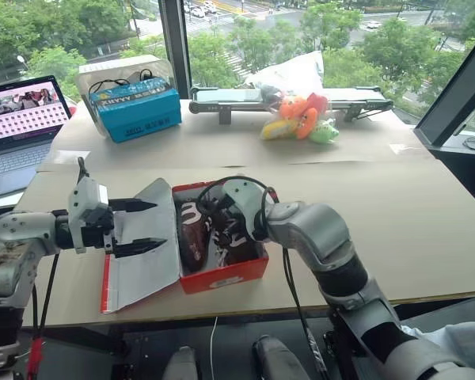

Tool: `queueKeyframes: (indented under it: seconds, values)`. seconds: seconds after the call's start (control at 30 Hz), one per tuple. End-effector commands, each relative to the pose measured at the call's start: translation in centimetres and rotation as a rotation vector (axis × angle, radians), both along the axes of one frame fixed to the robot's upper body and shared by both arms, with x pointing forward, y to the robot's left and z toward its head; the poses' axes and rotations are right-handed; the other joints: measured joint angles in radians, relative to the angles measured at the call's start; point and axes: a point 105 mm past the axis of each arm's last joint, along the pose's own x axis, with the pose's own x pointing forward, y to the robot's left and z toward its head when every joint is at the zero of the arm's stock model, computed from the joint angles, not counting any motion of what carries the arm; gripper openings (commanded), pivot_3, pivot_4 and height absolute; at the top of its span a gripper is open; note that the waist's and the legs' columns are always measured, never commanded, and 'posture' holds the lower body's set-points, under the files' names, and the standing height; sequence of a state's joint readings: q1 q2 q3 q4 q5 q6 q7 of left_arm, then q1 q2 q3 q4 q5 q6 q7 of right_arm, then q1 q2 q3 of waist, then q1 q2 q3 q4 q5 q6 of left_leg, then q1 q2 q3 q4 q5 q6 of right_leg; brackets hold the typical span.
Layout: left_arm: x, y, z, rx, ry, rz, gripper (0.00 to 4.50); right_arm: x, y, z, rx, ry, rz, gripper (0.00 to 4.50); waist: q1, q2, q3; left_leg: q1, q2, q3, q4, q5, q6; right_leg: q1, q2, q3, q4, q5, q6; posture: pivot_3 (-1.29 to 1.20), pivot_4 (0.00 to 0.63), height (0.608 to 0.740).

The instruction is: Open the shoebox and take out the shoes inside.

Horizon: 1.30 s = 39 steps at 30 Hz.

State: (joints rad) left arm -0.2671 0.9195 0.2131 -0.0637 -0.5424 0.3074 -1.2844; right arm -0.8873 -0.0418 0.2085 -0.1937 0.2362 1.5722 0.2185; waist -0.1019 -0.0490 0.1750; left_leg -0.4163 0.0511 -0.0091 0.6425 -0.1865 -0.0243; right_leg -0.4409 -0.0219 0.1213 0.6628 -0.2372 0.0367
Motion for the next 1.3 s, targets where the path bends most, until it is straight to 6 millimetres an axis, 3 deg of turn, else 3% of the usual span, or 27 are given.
queueKeyframes:
  seconds: [0.03,0.33,0.57,0.77,0.83,1.07,1.2,1.3]
  values:
    - [0.2,-0.2,0.8,0.005,-0.037,-0.015,4.50,1.1,-0.7,3.1,0.108,-0.040,-0.090,0.48,0.001,0.000,0.000,-0.001,0.000,0.000,0.000,0.000,0.000,0.000,0.000,0.000,0.000,0.000,0.000,0.00,0.150,0.740]
    - [0.2,-0.1,0.9,0.007,-0.035,-0.026,4.50,1.5,-1.7,3.9,0.274,-0.006,-0.193,0.48,0.004,0.000,0.000,-0.016,-0.001,-0.001,0.000,0.000,0.000,-0.015,0.000,0.000,-0.001,0.004,-0.005,0.00,0.150,0.740]
    - [0.5,-0.1,0.7,0.012,-0.032,-0.025,4.50,1.0,-1.5,5.9,0.388,-0.038,-0.168,0.48,0.003,0.000,0.000,-0.017,-0.001,-0.001,0.000,0.000,0.000,-0.016,0.000,0.000,-0.001,0.004,-0.006,0.00,0.150,0.740]
    - [0.9,-0.4,0.8,0.012,-0.036,-0.032,4.50,-0.9,1.1,6.5,0.653,0.094,-0.011,0.48,0.001,0.001,0.000,-0.017,-0.001,-0.001,0.000,0.000,0.000,-0.016,0.000,0.000,-0.001,0.004,-0.006,0.00,0.150,0.740]
    - [1.0,-0.4,0.7,0.013,-0.036,-0.035,4.50,-0.9,0.9,6.9,0.705,0.107,-0.004,0.48,0.002,0.000,0.000,-0.017,-0.001,-0.001,0.000,0.000,0.000,-0.015,0.000,0.000,-0.001,0.004,-0.006,0.00,0.150,0.740]
    - [1.1,-0.4,0.8,0.014,-0.036,-0.036,4.50,2.1,-5.1,11.2,0.854,0.044,-0.134,0.48,-0.003,0.003,0.002,-0.017,-0.001,-0.001,0.000,0.000,0.000,-0.016,0.000,0.000,-0.001,0.005,-0.005,0.00,0.150,0.740]
    - [1.1,-0.4,0.8,0.015,-0.037,-0.036,4.50,3.8,-9.4,11.4,0.862,0.039,-0.281,0.48,-0.002,0.003,0.002,-0.016,0.000,-0.002,-0.001,0.000,0.000,-0.015,0.000,-0.001,0.000,0.005,-0.005,0.00,0.150,0.740]
    - [1.2,-0.4,0.8,0.016,-0.039,-0.034,4.50,5.3,-13.3,9.0,0.820,0.068,-0.422,0.48,0.010,0.003,0.002,-0.019,-0.003,-0.002,-0.001,0.000,0.000,-0.014,-0.002,-0.001,-0.005,0.005,-0.004,0.00,0.150,0.740]
